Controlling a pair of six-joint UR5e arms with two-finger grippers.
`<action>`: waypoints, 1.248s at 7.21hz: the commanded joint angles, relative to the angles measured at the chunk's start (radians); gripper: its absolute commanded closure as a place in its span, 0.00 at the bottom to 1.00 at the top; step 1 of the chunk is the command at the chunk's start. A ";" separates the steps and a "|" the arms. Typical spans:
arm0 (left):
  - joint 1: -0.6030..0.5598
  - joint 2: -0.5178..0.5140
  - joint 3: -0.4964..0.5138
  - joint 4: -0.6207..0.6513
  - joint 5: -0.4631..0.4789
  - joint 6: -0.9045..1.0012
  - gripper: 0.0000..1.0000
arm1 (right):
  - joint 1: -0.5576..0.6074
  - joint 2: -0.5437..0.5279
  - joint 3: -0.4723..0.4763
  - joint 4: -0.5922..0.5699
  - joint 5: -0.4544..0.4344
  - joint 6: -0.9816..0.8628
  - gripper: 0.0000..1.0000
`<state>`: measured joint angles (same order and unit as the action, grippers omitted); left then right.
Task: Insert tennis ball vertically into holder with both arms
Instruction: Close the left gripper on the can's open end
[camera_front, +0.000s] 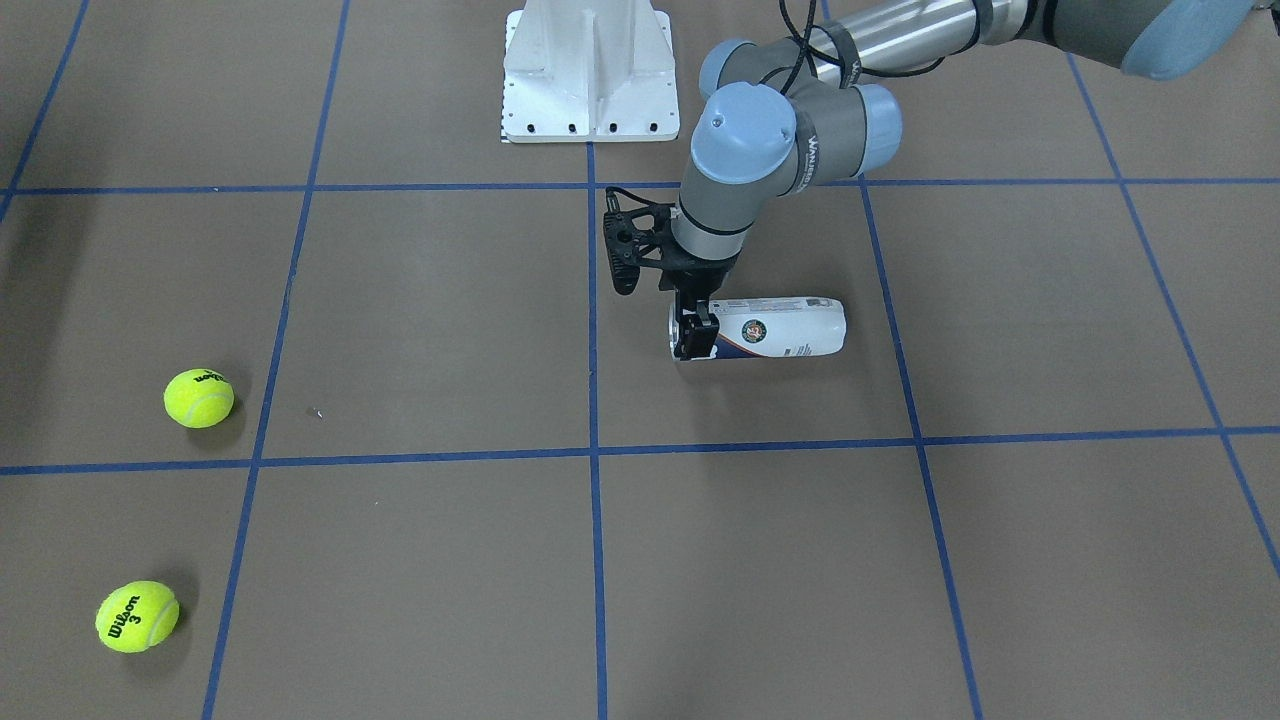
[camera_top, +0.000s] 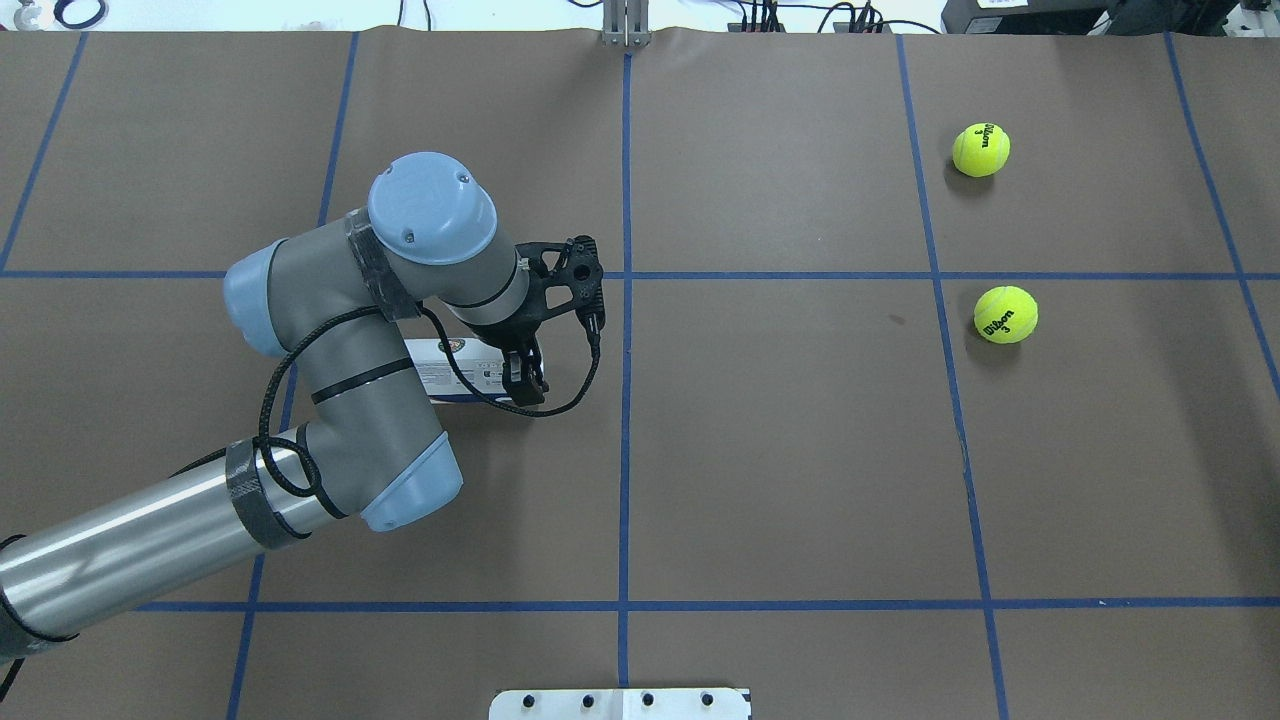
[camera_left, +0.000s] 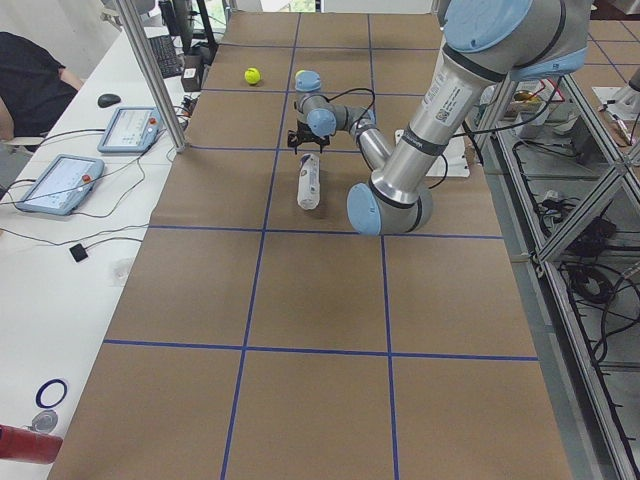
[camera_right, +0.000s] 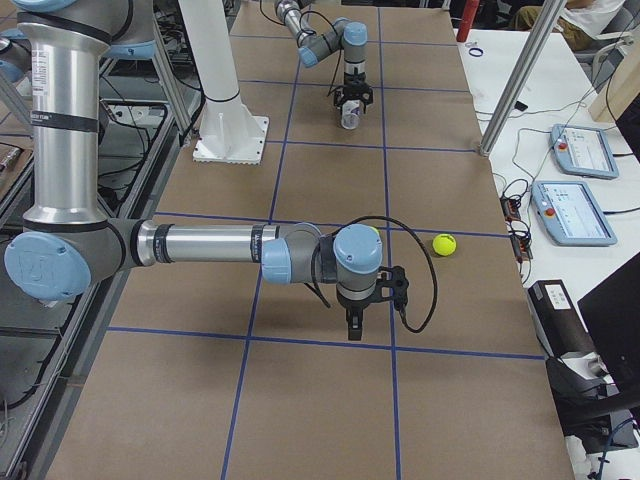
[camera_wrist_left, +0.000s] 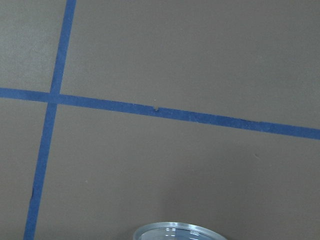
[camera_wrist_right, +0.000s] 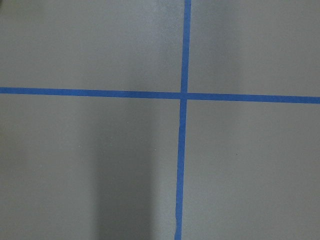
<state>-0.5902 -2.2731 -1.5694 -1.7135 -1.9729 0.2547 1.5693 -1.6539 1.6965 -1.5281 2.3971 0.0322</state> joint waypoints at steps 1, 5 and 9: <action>0.013 0.001 0.012 0.000 0.000 0.000 0.01 | 0.000 -0.001 0.000 0.000 0.001 0.000 0.01; 0.026 0.000 0.029 -0.001 0.008 0.000 0.01 | 0.000 -0.003 -0.001 0.000 0.001 0.000 0.01; 0.036 -0.002 0.043 -0.001 0.043 0.000 0.01 | 0.000 -0.004 -0.001 -0.001 0.001 0.000 0.01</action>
<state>-0.5559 -2.2748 -1.5295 -1.7150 -1.9342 0.2546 1.5693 -1.6579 1.6954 -1.5287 2.3976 0.0322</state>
